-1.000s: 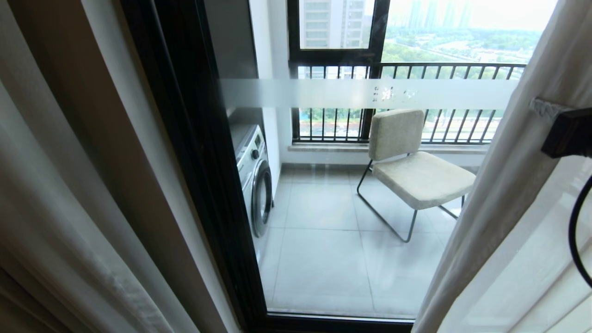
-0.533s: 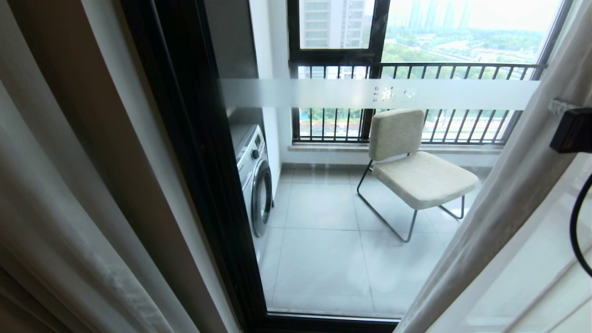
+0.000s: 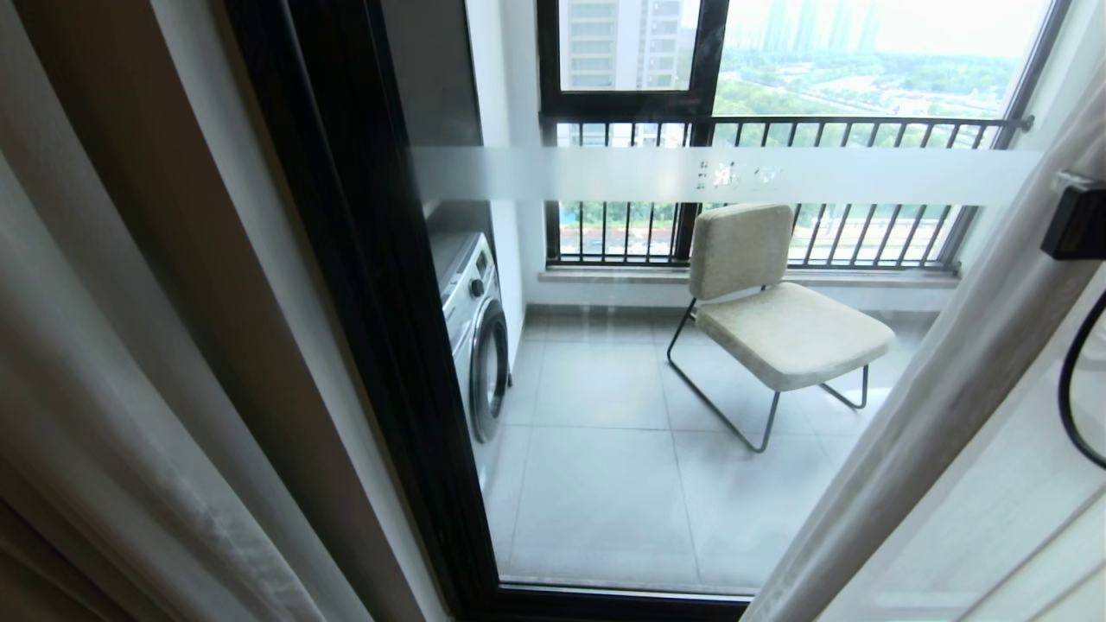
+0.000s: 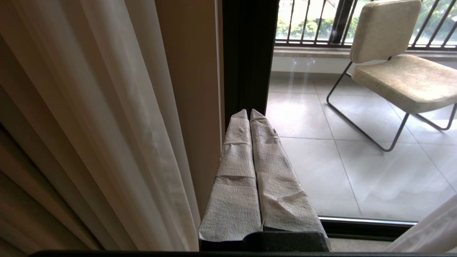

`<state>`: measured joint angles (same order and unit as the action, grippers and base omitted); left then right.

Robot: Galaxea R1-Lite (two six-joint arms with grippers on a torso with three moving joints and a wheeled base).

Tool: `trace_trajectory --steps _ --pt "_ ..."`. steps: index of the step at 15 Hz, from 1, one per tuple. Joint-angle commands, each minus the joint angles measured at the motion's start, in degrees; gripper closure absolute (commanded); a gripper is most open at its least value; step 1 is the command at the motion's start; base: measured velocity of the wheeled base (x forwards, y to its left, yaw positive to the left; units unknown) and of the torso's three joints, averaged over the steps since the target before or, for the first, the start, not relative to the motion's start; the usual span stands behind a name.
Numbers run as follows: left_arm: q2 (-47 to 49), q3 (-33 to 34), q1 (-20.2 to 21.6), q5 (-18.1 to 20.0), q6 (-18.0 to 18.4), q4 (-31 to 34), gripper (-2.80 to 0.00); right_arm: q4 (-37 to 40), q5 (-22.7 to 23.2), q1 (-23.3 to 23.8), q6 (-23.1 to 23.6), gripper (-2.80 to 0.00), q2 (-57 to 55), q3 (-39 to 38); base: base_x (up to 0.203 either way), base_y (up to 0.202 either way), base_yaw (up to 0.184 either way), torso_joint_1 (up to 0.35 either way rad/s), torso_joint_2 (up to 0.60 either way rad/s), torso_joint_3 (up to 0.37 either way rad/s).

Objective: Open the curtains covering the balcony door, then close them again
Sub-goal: Close the inner curtains on both sides

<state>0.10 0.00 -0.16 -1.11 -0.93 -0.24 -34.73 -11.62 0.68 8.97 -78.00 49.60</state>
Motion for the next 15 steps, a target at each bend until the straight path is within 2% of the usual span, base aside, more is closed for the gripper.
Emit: trace_trajectory --steps 1,2,3,4,11,15 --pt "-0.02 0.0 -0.02 -0.03 -0.04 -0.02 0.0 -1.24 -0.07 0.27 0.08 0.0 -1.03 -0.03 0.0 0.0 0.0 0.0 0.0 0.0" --pt "-0.02 0.0 -0.02 -0.03 0.05 -0.02 0.0 -1.79 -0.07 0.23 0.09 0.0 -1.11 -0.12 0.0 0.0 0.0 0.0 0.0 0.0" --pt "-0.02 0.0 -0.02 -0.03 -0.04 -0.02 0.0 -2.01 -0.07 0.28 0.17 -0.32 -1.44 -0.04 0.0 0.0 0.0 0.0 0.0 0.0" --pt "-0.02 0.0 -0.02 -0.03 0.05 -0.02 0.0 -2.1 -0.07 0.28 0.17 -2.8 -1.54 0.05 0.0 0.0 0.0 0.0 0.0 0.0" --pt "-0.02 0.0 -0.02 -0.03 -0.04 -0.02 0.0 -1.95 -0.15 0.64 0.25 -2.8 1.85 -1.57 0.0 0.0 0.0 0.0 0.0 0.0" --pt "-0.02 0.0 -0.02 -0.03 0.05 -0.02 0.0 -1.97 -0.16 1.82 1.5 -2.8 10.02 -9.78 0.0 0.0 0.0 0.0 0.0 0.0"
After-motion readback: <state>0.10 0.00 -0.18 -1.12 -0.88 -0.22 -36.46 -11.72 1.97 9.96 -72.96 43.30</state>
